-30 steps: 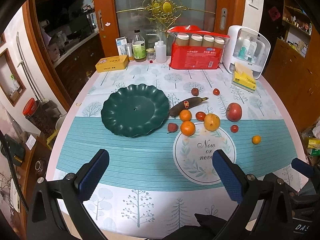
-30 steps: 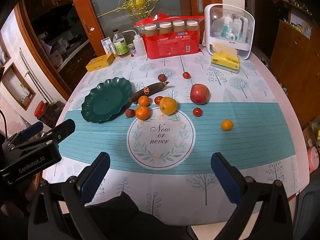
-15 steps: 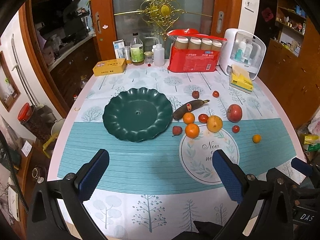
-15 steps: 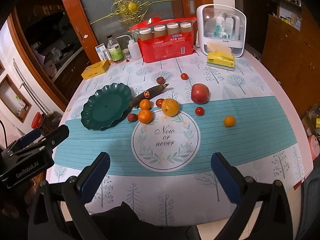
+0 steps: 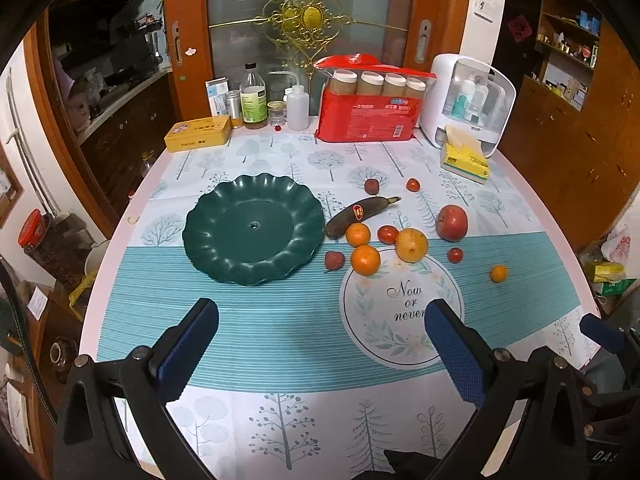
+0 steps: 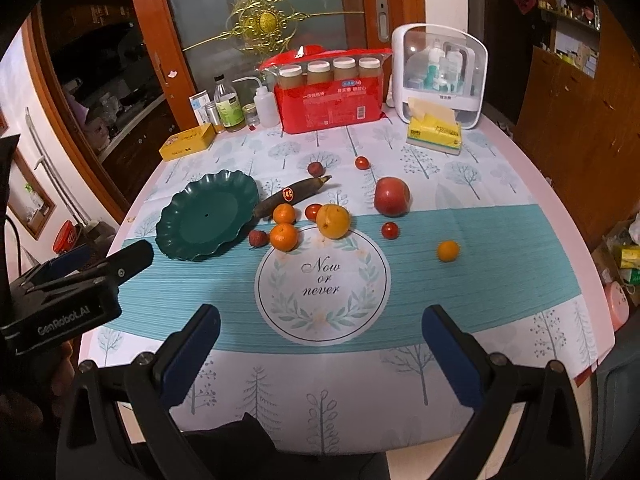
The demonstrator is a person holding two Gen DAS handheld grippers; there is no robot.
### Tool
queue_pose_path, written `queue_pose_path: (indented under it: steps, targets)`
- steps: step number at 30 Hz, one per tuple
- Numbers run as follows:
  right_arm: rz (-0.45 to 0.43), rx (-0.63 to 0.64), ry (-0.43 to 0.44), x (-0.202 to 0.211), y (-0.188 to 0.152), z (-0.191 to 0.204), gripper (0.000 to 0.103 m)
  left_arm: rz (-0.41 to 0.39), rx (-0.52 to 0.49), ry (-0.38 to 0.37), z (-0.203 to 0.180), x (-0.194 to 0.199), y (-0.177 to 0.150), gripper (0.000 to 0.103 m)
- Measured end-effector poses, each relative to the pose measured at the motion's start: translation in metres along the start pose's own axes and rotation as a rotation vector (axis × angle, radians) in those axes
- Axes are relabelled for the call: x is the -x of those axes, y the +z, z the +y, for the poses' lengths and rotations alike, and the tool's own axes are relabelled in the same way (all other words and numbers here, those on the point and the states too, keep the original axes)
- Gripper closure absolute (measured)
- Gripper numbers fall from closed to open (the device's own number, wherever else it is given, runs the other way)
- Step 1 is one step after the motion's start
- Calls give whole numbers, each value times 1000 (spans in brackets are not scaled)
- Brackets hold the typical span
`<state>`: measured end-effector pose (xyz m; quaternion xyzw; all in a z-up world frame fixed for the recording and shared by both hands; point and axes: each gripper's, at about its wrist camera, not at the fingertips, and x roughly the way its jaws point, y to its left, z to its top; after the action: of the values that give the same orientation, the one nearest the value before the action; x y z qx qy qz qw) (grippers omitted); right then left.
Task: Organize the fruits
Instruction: 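Move both tools toward the fruits beside the green plate, then grasp the large yellow fruit with the left tool while the right tool grasps a small yellow kumquat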
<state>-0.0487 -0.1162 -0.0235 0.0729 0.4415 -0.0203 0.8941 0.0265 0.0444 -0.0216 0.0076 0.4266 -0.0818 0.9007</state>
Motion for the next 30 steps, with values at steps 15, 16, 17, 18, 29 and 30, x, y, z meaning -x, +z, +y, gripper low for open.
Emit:
queue_pose_path:
  steps: [15, 16, 17, 18, 29, 30]
  targets:
    - [25, -19, 45, -24, 21, -41, 2, 54, -10, 13, -34, -30, 27, 1]
    - [21, -19, 47, -26, 25, -46, 2, 55, -14, 14, -36, -32, 30, 1]
    - [19, -19, 48, -27, 29, -51, 2, 60, -20, 16, -40, -35, 34, 1]
    - [16, -19, 50, -29, 32, -55, 2, 65, -25, 17, -45, -39, 39, 1]
    - [-27, 44, 13, -56, 64, -107, 2, 130, -50, 10, -89, -86, 75, 1]
    - [-30, 57, 10, -61, 65, -113, 2, 142, -51, 9, -94, -94, 78, 1]
